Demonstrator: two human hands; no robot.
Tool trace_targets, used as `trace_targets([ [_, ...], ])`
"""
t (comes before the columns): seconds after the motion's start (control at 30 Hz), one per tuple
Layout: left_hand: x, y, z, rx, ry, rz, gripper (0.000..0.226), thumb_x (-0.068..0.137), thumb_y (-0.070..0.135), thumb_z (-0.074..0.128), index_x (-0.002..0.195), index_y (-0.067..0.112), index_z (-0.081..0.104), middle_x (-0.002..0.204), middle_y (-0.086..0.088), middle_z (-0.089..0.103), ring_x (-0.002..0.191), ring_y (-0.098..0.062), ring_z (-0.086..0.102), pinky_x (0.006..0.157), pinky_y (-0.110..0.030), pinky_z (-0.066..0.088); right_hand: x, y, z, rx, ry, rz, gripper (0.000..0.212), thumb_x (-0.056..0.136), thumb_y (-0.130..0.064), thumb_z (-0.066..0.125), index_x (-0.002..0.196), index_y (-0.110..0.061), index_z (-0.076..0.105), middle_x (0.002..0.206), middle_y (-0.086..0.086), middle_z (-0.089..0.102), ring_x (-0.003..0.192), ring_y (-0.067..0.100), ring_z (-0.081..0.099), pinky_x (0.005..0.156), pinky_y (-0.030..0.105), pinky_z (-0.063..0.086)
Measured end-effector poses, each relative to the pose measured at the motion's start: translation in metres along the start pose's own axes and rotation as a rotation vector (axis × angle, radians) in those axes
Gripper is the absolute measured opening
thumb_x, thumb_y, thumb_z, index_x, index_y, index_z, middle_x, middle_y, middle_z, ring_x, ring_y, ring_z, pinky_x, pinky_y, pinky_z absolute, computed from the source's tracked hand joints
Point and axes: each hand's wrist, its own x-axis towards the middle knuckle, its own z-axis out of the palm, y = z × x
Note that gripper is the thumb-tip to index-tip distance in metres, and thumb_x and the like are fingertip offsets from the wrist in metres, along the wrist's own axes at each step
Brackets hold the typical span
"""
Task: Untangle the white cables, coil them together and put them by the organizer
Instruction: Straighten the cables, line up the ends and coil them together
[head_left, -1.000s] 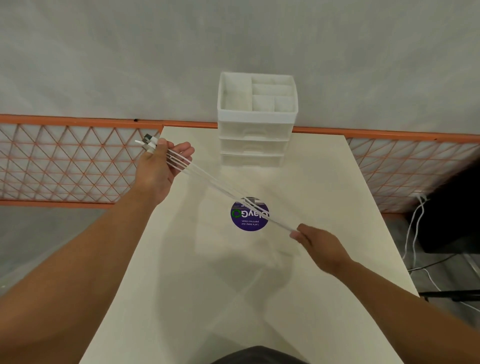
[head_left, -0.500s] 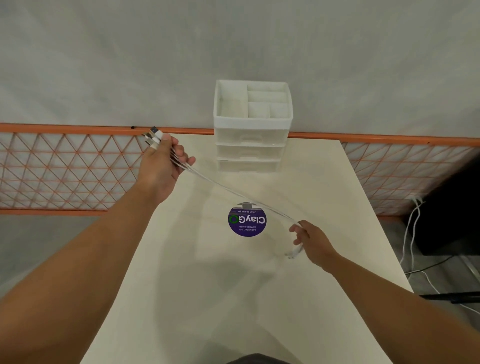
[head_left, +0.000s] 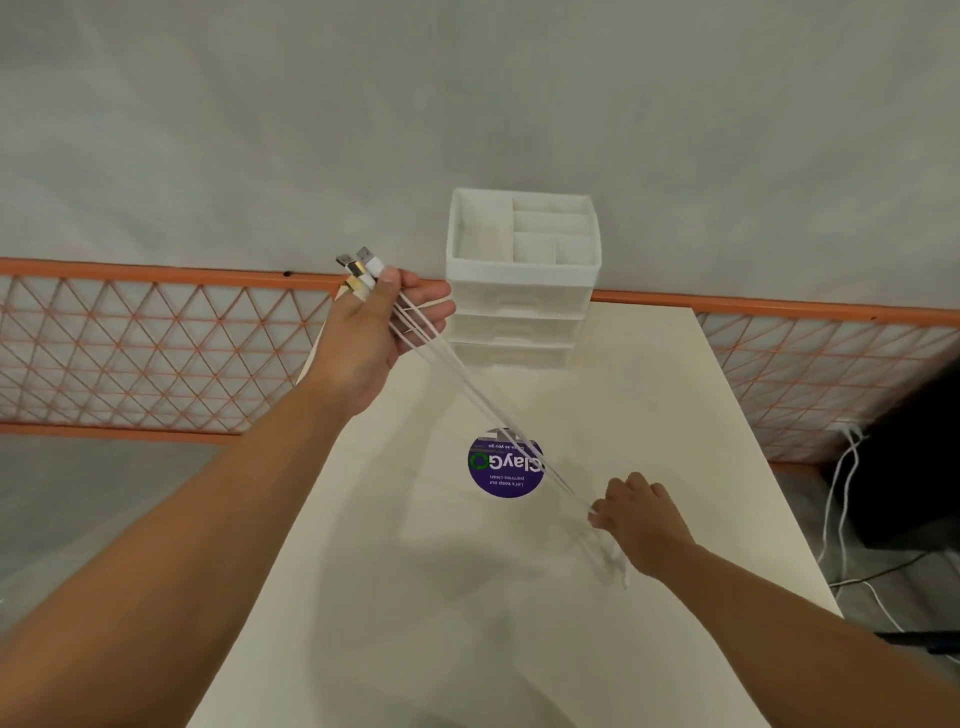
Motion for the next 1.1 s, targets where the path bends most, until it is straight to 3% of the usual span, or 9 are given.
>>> trace_targets([
  [0.17, 0.003, 0.004, -0.001, -0.004, 0.017, -0.023, 0.031, 0.106, 0.026, 0.035, 0.093, 0.009, 0.057, 0.096, -0.011, 0.077, 0.090, -0.026, 0.074, 0.083, -0.039, 0.059, 0.009, 0.011, -0.021, -0.050, -0.086, -0.177, 0.029, 0.097, -0.008, 0.037, 0.115, -0.014, 0.059, 0.116, 0.002, 0.053, 0.111, 0.020, 0.045, 0.069, 0.030, 0.035],
  [0.33, 0.002, 0.006, 0.000, 0.007, 0.015, -0.029, 0.031, 0.106, 0.026, 0.035, 0.092, 0.010, 0.058, 0.096, -0.010, 0.077, 0.091, -0.026, 0.074, 0.083, -0.039, 0.059, 0.007, 0.005, -0.021, 0.085, -0.159, 0.015, 0.028, 0.097, -0.010, 0.037, 0.117, -0.015, 0.057, 0.116, 0.004, 0.055, 0.110, 0.022, 0.052, 0.088, 0.030, 0.045],
  [0.47, -0.005, -0.006, 0.010, 0.044, -0.030, -0.060, 0.032, 0.105, 0.029, 0.038, 0.092, 0.011, 0.061, 0.096, -0.010, 0.077, 0.091, -0.026, 0.074, 0.081, -0.036, 0.060, 0.010, 0.004, -0.009, 0.300, -0.269, 0.166, 0.025, 0.092, -0.015, 0.052, 0.114, -0.013, 0.063, 0.111, 0.004, 0.059, 0.110, 0.023, 0.059, 0.084, 0.028, 0.044],
  [0.6, -0.010, -0.019, 0.018, 0.050, -0.060, -0.100, 0.030, 0.104, 0.028, 0.039, 0.093, 0.009, 0.059, 0.101, -0.012, 0.076, 0.093, -0.027, 0.074, 0.081, -0.035, 0.059, 0.014, -0.008, -0.036, 0.486, -0.463, 0.127, 0.098, 0.071, -0.048, 0.078, 0.149, -0.033, 0.022, 0.147, 0.003, 0.035, 0.138, 0.027, 0.029, 0.112, 0.041, 0.028],
  [0.67, -0.012, -0.025, 0.023, 0.045, -0.068, -0.111, 0.029, 0.105, 0.027, 0.039, 0.093, 0.009, 0.059, 0.102, -0.012, 0.076, 0.093, -0.026, 0.074, 0.082, -0.034, 0.059, 0.023, -0.020, -0.075, 0.626, -0.419, 0.064, 0.110, 0.063, -0.058, 0.078, 0.150, -0.036, 0.014, 0.153, 0.004, 0.030, 0.139, 0.026, 0.026, 0.114, 0.041, 0.024],
  [0.8, -0.012, -0.029, 0.035, 0.013, -0.087, -0.116, 0.028, 0.105, 0.027, 0.039, 0.097, 0.008, 0.058, 0.105, -0.011, 0.075, 0.101, -0.026, 0.072, 0.084, -0.034, 0.058, 0.045, -0.047, -0.166, 1.364, -0.282, -0.136, 0.076, 0.070, -0.050, 0.076, 0.136, -0.026, 0.047, 0.135, 0.000, 0.056, 0.121, 0.007, 0.052, 0.105, 0.027, 0.035],
  [0.9, -0.012, -0.025, 0.039, 0.052, -0.082, -0.099, 0.028, 0.105, 0.030, 0.038, 0.102, 0.009, 0.057, 0.111, -0.007, 0.075, 0.104, -0.025, 0.070, 0.076, -0.036, 0.058, 0.051, -0.070, -0.204, 1.461, -0.059, -0.319, 0.016, 0.089, -0.024, 0.063, 0.105, -0.019, 0.063, 0.099, -0.002, 0.068, 0.090, 0.003, 0.065, 0.087, 0.017, 0.049],
  [0.97, -0.011, -0.019, 0.040, 0.165, -0.105, -0.051, 0.030, 0.105, 0.034, 0.037, 0.106, 0.010, 0.055, 0.116, -0.003, 0.073, 0.089, -0.028, 0.071, 0.062, -0.035, 0.055, 0.054, -0.081, -0.204, 1.459, 0.096, -0.208, 0.013, 0.095, -0.021, 0.056, 0.104, -0.012, 0.059, 0.082, 0.003, 0.068, 0.070, 0.010, 0.065, 0.073, 0.020, 0.051],
  [1.1, -0.012, -0.014, 0.034, 0.284, -0.107, 0.012, 0.033, 0.105, 0.032, 0.035, 0.112, 0.009, 0.057, 0.116, 0.002, 0.073, 0.099, -0.007, 0.069, 0.078, -0.017, 0.052, 0.049, -0.091, -0.187, 1.472, 0.245, -0.117, 0.024, 0.099, -0.027, 0.048, 0.094, -0.005, 0.057, 0.060, 0.000, 0.055, 0.046, 0.006, 0.049, 0.053, 0.023, 0.045],
])
